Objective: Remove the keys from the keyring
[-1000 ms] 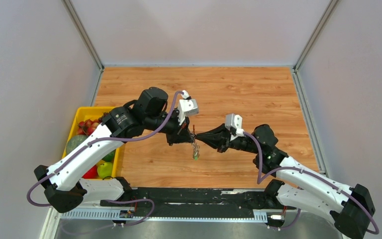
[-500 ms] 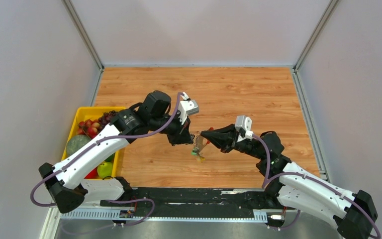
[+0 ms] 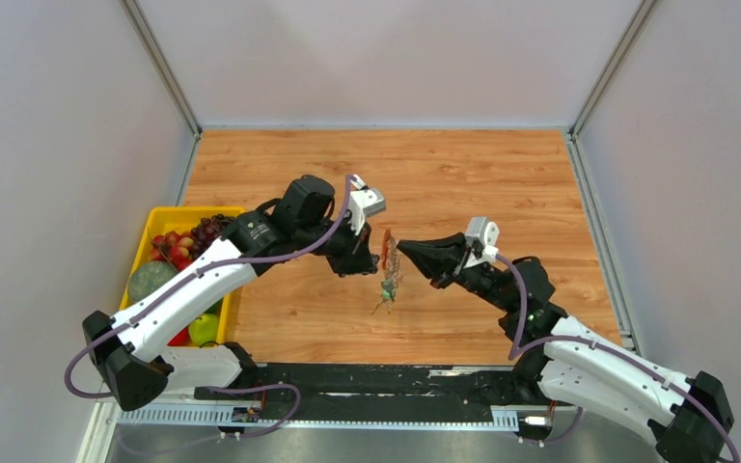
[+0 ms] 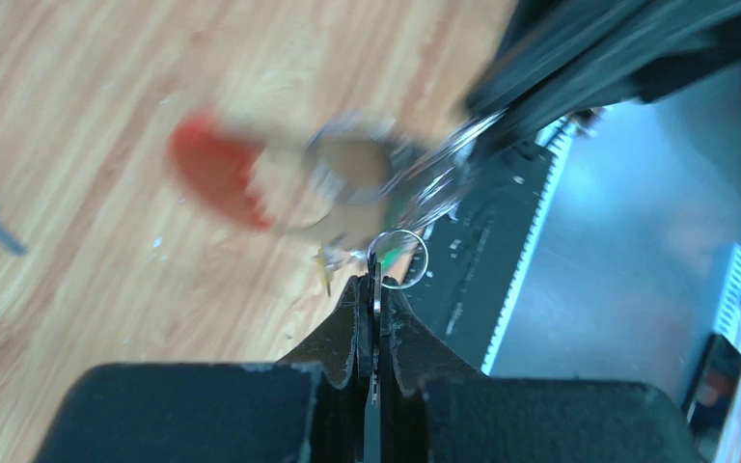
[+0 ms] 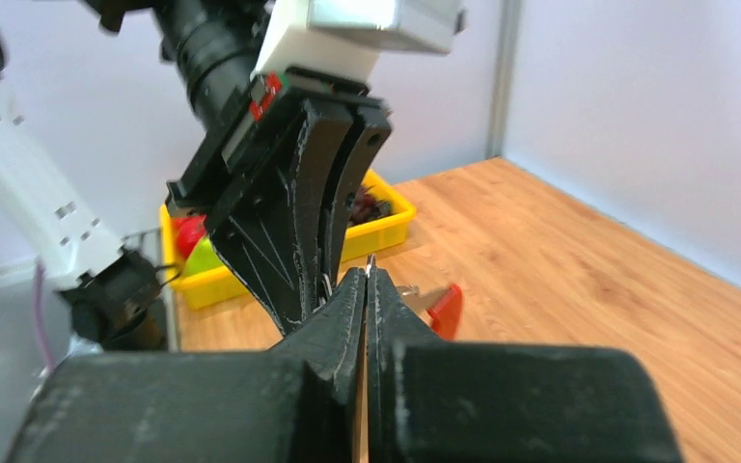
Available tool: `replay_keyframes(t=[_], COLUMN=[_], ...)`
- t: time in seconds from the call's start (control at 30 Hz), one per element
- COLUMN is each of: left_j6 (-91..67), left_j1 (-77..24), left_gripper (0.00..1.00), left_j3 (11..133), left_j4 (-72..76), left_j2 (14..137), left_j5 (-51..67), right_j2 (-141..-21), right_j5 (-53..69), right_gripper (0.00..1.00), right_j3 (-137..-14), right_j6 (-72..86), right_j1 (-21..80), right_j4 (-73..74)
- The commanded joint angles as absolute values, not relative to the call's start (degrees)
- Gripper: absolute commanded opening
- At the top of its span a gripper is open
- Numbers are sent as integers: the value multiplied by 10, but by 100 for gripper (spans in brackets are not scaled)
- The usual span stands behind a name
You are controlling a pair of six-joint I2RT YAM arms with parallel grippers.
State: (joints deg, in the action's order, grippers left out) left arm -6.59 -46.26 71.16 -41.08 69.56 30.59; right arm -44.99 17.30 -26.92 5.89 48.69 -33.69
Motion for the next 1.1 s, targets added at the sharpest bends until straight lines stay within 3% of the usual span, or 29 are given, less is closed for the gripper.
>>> replay_keyframes(t=[0.0, 0.33, 0.5, 0.73, 0.93, 1.0, 1.07], left_j6=[-110, -136, -173, -193, -197, -195, -192], left_j1=[-411, -340, -317, -272, -255, -255, -255], left_gripper=[0, 1, 0, 7, 25, 41, 81], left_j3=[690, 620, 611, 669, 676, 664, 640], left_j4=[-378, -241, -118, -72, -53, -45, -25], left_j2=[699, 739, 845, 1005, 1046, 1037, 1011], left_j5=[233, 128, 89, 70, 50, 52, 51], right_j2=[-393, -351, -339, -335, -392, -416, -450], right_j5=[12, -165, -171, -182, -183, -175, -169], right_gripper=[0, 0, 0, 0, 0, 0, 0], right_j3=[-253, -236, -235, -247, -277, -287, -301], right_j6=[55, 48, 41, 30, 34, 37, 40], right_j1=[488, 488, 488, 487, 487, 487, 486], right_j4=[-353, -310, -299, -265, -232, -225, -212])
